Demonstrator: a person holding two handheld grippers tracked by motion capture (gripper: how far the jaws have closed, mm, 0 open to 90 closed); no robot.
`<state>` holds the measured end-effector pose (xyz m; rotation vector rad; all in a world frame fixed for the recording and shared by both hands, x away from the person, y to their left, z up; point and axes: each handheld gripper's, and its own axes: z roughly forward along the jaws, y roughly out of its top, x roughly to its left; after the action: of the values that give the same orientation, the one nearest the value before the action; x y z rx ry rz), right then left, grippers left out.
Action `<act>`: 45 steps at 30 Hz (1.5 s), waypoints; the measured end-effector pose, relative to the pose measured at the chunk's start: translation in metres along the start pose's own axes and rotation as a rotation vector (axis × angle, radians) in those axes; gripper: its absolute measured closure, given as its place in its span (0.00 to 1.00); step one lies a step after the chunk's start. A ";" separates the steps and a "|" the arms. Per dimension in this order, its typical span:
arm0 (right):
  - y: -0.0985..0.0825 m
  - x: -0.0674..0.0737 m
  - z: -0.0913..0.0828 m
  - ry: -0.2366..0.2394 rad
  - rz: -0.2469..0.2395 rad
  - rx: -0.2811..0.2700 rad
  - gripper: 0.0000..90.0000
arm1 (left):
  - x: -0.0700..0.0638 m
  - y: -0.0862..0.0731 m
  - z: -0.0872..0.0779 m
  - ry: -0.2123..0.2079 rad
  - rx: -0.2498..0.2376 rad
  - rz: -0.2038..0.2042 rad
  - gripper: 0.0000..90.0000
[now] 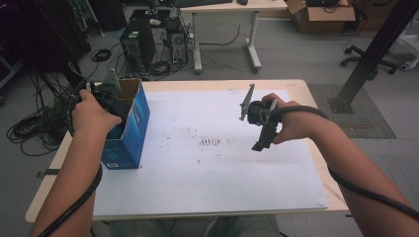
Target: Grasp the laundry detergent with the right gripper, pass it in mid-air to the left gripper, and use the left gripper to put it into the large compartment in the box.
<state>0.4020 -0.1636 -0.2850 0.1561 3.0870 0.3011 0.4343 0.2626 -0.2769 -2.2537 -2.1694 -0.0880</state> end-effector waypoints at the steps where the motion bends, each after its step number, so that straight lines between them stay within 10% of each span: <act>1: 0.000 0.000 0.000 0.000 0.000 -0.002 0.05 | 0.000 0.000 -0.001 0.001 0.001 0.001 0.35; 28: -0.001 0.001 -0.003 -0.003 0.000 -0.015 0.05 | 0.003 -0.007 -0.024 0.020 -0.036 0.002 0.27; 45: 0.001 0.000 -0.006 -0.004 -0.002 -0.016 0.05 | 0.001 -0.008 -0.052 0.017 -0.062 0.086 0.15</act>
<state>0.4018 -0.1642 -0.2791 0.1523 3.0793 0.3246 0.4247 0.2616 -0.2254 -2.3658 -2.0866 -0.1755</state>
